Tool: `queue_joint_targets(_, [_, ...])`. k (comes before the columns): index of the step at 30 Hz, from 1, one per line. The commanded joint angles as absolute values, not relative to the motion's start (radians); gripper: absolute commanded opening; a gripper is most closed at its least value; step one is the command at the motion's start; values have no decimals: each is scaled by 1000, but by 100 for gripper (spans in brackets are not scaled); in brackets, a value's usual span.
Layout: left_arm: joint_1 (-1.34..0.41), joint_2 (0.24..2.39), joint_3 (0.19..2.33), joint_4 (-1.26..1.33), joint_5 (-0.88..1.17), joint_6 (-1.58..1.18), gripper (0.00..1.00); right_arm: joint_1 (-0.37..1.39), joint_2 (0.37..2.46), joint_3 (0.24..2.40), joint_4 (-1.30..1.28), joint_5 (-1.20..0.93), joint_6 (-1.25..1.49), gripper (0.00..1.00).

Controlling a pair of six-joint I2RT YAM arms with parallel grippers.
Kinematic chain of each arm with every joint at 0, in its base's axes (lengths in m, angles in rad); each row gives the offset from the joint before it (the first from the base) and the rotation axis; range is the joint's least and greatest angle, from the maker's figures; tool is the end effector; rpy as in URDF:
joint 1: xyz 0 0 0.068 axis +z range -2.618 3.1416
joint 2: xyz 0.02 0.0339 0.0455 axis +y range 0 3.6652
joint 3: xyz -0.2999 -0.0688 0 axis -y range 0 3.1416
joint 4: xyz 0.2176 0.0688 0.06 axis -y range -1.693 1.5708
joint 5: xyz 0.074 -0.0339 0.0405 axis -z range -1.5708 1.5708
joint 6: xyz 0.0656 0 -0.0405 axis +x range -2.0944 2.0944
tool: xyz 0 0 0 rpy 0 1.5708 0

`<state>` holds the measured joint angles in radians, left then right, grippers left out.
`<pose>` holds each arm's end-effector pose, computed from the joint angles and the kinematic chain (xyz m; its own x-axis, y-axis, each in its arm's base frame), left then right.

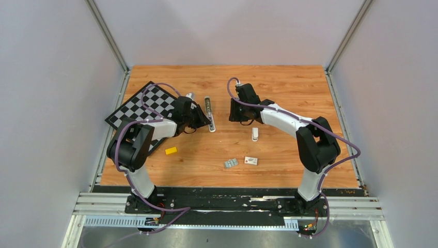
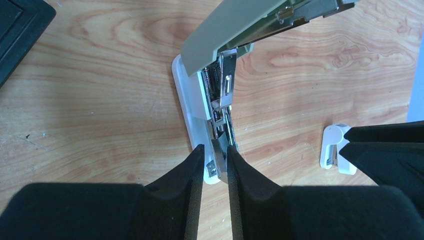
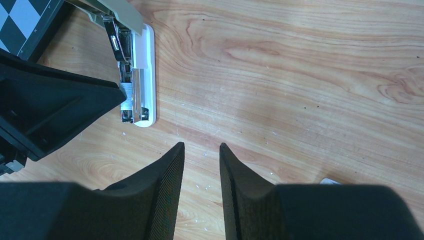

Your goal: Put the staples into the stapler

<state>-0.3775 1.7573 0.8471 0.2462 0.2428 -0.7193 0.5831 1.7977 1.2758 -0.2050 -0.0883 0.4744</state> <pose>0.3334 -0.1492 0.1883 -0.7827 -0.3776 -0.4948 0.0241 0.7760 -0.6303 0.3392 0.2307 0.2566 -0.7692 0.0378 -0.6379 -0.2834 0.8746 0.3935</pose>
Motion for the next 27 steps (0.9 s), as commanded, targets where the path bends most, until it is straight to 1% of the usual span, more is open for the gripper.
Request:
queue_joint_targets(1, [-387,1777,873,276,252,-729,25,570,1798,1272,-202,-96,475,35])
queue_joint_targets(7, [-387,1783,874,284,258,-732,24,570,1798,1272,-202,-93,474,35])
queue_joint_targets(11, [-387,1780,874,284,258,-732,21,571,1801,1269,-202,-93,474,35])
queue_joint_targets(18, [-387,1784,874,287,258,-735,21,571,1797,1269,-202,-91,474,35])
queue_joint_targets(21, [-387,1784,874,289,260,-736,17,569,1798,1268,-202,-92,471,35])
queue_joint_targets(27, [-387,1766,874,282,258,-739,14,570,1796,1263,-202,-92,471,35])
